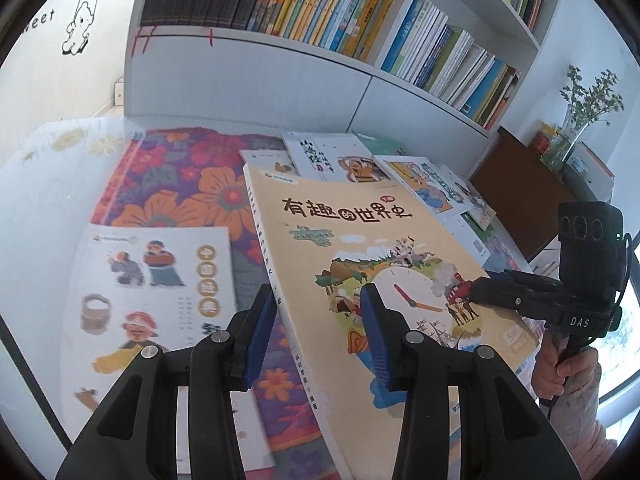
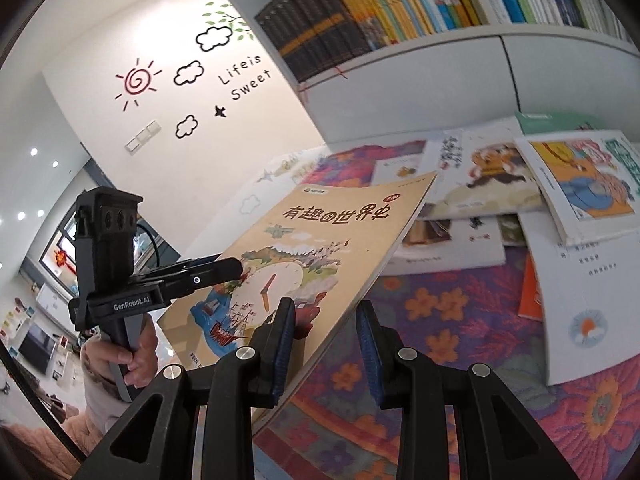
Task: Organize books
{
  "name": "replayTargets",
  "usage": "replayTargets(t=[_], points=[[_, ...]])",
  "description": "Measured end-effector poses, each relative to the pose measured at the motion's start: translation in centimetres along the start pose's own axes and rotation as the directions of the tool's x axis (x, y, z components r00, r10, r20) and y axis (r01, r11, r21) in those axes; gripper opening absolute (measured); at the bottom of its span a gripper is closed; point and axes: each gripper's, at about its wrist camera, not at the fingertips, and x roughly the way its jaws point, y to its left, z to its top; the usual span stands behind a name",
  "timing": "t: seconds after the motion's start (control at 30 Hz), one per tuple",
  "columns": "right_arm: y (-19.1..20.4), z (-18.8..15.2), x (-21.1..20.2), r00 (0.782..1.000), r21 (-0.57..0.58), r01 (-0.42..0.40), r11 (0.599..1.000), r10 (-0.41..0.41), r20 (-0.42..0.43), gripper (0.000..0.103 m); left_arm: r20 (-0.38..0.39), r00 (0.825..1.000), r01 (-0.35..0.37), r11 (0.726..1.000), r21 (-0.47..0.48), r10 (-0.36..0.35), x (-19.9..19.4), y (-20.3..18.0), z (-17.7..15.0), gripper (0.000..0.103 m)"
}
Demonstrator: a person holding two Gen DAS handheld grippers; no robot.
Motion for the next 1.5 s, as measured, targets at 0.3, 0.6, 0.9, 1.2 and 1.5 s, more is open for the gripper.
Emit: replayTargets(t=[0.3, 0.6, 0.9, 1.2, 1.5], points=[[4.7, 1.4, 2.4, 0.998, -0.067, -0.056, 0.996, 0.055, -0.004, 0.030, 0.026, 0.999, -0.045, 0.998, 0.037, 0.044, -4.4, 3.7, 1.0, 0.039], [9.0, 2.4, 8.3, 0.996, -0.107, -0.074, 0.992, 0.067, -0.063, 0.030, 0.039, 0.993, -0.114, 0.993, -0.015, 0.115, -6.0, 9.5, -0.1, 0.039], [9.9, 1.9, 13.3, 0.994, -0.132, -0.033, 0.991, 0.019, -0.106, 0.030, 0.010, 0.995, -0.097, 0.993, -0.060, 0.098, -4.1, 13.6, -1.7, 0.039], [8.2, 0.4, 16.1, 0.988, -0.077, -0.011, 0.997, -0.001, -0.152, 0.030, -0.058, 0.994, -0.099, 0.991, -0.087, 0.095, -1.1, 15.4, -3.7, 0.039], [8.3, -1.2, 17.8, 0.982, -0.086, -0.001, 0.996, -0.015, -0.190, 0.031, -0.077, 0.986, -0.155, 0.985, -0.074, 0.150, -0.7, 15.7, -4.5, 0.042]])
